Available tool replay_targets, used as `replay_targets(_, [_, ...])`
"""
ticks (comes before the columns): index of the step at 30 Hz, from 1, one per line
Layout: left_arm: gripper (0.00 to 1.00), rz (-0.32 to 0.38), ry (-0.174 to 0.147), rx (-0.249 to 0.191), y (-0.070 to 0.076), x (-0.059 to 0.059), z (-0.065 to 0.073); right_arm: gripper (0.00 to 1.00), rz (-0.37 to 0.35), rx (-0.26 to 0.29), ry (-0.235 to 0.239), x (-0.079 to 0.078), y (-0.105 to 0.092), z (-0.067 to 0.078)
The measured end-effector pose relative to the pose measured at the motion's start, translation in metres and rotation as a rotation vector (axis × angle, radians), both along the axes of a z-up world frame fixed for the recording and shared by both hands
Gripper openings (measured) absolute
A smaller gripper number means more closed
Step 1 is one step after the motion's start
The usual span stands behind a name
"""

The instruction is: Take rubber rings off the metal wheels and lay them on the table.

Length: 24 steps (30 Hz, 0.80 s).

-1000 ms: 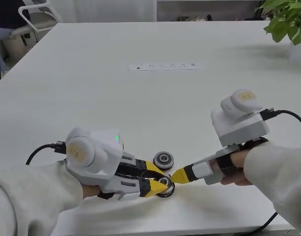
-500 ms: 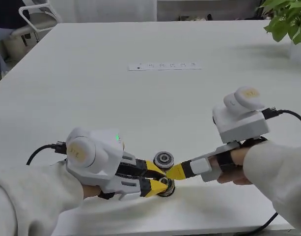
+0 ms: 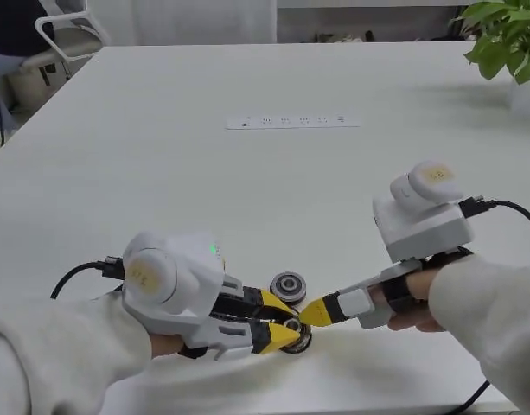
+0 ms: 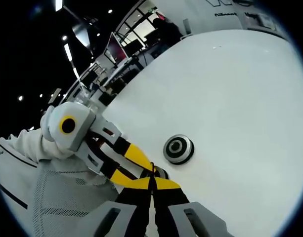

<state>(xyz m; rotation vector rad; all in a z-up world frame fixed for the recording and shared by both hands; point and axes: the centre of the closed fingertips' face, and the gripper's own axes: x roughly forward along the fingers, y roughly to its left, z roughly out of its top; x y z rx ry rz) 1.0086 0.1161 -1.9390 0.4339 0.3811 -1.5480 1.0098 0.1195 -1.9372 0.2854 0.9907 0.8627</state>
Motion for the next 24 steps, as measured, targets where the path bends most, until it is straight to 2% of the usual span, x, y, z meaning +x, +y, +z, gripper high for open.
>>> replay_targets(20, [0.08, -0.011, -0.002, 0.063, 0.0041, 0.0007, -0.0002, 0.0, -0.003, -0.002, 0.003, 0.0001, 0.0005, 0.0004])
replay_targets(24, [0.14, -0.013, 0.008, 0.084, 0.0066, 0.0006, 0.0002, 0.0, -0.006, 0.0, 0.0, 0.0007, 0.0006, 0.0015])
